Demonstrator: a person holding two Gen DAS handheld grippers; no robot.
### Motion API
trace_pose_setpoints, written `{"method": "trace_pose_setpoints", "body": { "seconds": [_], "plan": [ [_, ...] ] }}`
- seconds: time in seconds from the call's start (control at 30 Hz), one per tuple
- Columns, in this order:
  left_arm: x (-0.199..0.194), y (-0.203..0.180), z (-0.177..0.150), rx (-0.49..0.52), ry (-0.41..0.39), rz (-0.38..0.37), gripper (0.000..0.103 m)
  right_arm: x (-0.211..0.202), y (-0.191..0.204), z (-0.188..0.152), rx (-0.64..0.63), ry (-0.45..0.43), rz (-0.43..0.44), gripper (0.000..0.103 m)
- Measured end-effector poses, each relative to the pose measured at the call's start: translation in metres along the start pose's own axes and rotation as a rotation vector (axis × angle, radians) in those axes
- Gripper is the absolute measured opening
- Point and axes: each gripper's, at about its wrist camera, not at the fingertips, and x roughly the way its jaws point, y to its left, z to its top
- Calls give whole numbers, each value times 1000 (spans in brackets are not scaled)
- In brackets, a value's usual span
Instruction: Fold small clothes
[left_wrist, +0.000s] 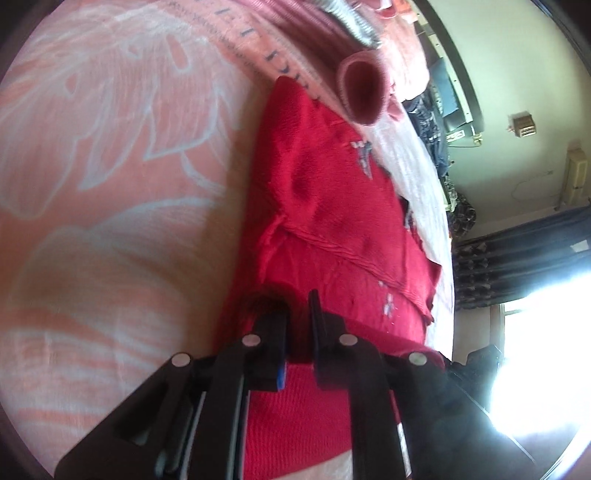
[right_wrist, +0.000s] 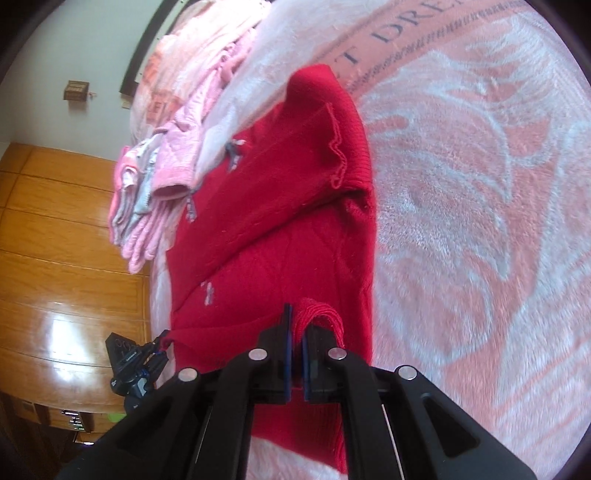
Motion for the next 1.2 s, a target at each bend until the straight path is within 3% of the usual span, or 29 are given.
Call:
{"method": "trace_pose_setpoints", "body": {
  "seconds": [0.1, 0.2, 0.3, 0.33, 0.37, 0.4, 0.43, 0.47, 0.53, 0.6, 0.77, 0.97, 1.07, 1.13, 1.2],
  "plan": [
    [8, 0, 10, 9, 19, 1, 11, 7, -1, 5, -14, 18, -21, 5],
    [2, -2, 14, 13, 22, -50, 15, 3, -4, 11, -2, 11, 5, 8],
    [-18, 13, 20, -57, -28, -159, 52, 1, -6, 15, -11, 2, 13, 11],
    [-25, 17, 21, -69, -45, -175, 55, 0, -6, 15, -15, 4, 7, 13],
    [-29, 19, 22, -73, -53, -177, 55, 0, -7, 15, -13, 2, 7, 14],
    [-33, 20, 22, -69, -59, -171, 55, -2, -7, 15, -11, -6, -2, 25],
    [-36, 20, 22, -57, -62, -156, 55, -8, -5, 15, -18, -37, -45, 50],
    [-39, 18, 20, -28, -64, -125, 55, -16, -3, 14, -41, -86, -93, 55],
    [-40, 9, 18, 42, -70, -57, 54, -26, 0, 15, -76, -131, -122, 55],
    [-36, -10, 16, 167, -76, 36, 54, -31, 0, 13, -86, -129, -97, 54],
    [-10, -58, 5, 441, -56, 192, 54, -34, 13, -1, -194, -124, -159, 53],
    [25, -76, 9, 581, -2, 317, 54, -30, 29, -18, -322, -107, -206, 52],
    [35, -74, 12, 593, 20, 330, 44, -26, 30, -23, -344, -89, -206, 52],
    [41, -73, 11, 610, 32, 347, 25, -23, 29, -26, -348, -79, -205, 52],
    [45, -72, 9, 620, 33, 385, 20, -20, 29, -28, -356, -72, -211, 52]
  ]
}}
